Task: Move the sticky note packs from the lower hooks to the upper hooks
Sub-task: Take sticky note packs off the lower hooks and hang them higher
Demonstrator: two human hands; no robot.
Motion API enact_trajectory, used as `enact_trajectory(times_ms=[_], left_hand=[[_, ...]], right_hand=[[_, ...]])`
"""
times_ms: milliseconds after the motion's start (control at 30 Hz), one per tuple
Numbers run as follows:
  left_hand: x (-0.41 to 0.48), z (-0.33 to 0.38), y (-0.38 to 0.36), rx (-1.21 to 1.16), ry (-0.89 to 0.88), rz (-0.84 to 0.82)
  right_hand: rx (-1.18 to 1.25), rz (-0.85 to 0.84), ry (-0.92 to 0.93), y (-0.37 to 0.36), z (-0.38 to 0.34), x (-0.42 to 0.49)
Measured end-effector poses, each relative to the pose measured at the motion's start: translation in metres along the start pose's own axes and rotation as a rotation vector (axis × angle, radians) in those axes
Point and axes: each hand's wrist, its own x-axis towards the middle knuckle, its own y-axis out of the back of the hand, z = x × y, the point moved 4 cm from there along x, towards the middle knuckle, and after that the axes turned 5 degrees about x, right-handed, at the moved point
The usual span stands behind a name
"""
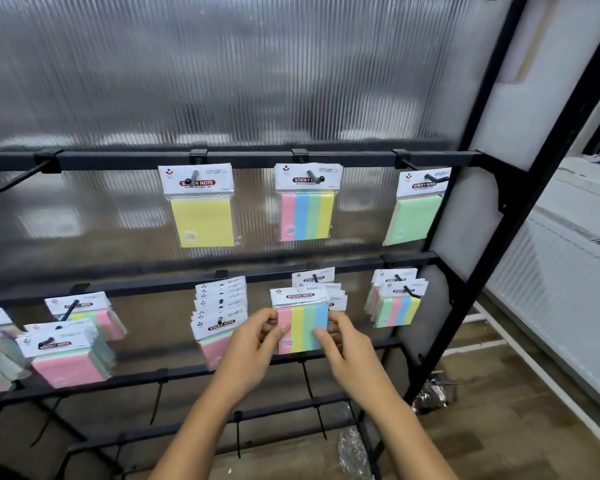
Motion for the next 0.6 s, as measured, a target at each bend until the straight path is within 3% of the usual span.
enact_trajectory(times_ms=[267,433,600], left_hand=[[0.000,0.011,-0.001,0.055,-0.061,-0.029],[0.006,0.012,0.013,0.360,-0.154,-0.038],[0.015,0.013,0.020,0.630,-0.194,-0.012]], right_hand=[[0.075,0.066,0.035,0.010,-0.009,-0.002],[0.160,0.163,0.098,0.034,-0.037,0.008],[0.206,0.148,0.209,0.049,-0.083,0.019]])
